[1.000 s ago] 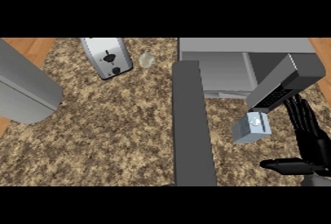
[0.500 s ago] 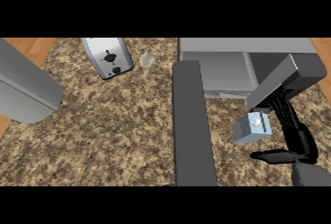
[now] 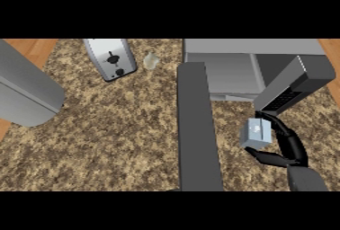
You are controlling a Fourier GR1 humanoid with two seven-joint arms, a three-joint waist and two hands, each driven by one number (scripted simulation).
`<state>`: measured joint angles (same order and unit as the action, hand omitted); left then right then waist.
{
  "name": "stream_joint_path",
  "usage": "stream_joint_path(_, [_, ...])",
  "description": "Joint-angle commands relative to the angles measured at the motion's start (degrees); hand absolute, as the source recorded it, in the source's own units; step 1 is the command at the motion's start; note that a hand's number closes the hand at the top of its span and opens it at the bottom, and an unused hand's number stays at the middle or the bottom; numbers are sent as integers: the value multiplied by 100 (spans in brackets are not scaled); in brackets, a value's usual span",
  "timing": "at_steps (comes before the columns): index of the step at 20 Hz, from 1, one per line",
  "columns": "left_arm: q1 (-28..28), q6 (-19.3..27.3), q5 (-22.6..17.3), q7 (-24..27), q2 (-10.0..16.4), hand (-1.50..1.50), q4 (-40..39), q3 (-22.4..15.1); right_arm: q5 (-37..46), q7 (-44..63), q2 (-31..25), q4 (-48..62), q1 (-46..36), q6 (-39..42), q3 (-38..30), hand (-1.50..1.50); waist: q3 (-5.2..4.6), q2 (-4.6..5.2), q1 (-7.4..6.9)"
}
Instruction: Pick up the milk, place it into the microwave and close the microwave
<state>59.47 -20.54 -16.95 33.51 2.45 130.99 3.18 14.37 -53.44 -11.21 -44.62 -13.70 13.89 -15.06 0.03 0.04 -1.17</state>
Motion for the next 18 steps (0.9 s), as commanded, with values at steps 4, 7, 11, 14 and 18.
stream_joint_path(4, [39, -268, -103, 90, -106, -150, -115, 108, 273, -1247, -196, 1129, -348, -500, -19, -150, 7, 8, -22])
stream_joint_path(7, [-386, -74, -271, -210, 68, -150, -198, 349, 529, -1552, -340, 1613, -487, -996, -23, 150, 13, 42, -15])
stream_joint_path(11, [-109, -259, -379, -204, 42, -150, 136, 376, 788, -1310, -225, 1870, -954, -1490, 99, 150, 13, 32, -60])
stream_joint_path(14, [-174, -332, -261, -90, -68, -150, -149, 339, 851, -1448, -164, 2240, -1155, -1754, 59, 150, 13, 38, -77])
stream_joint_path(18, [12, -392, -208, -130, -172, -150, 27, 143, 670, -1886, -265, 2170, -1258, -1393, -62, 150, 21, 52, -103])
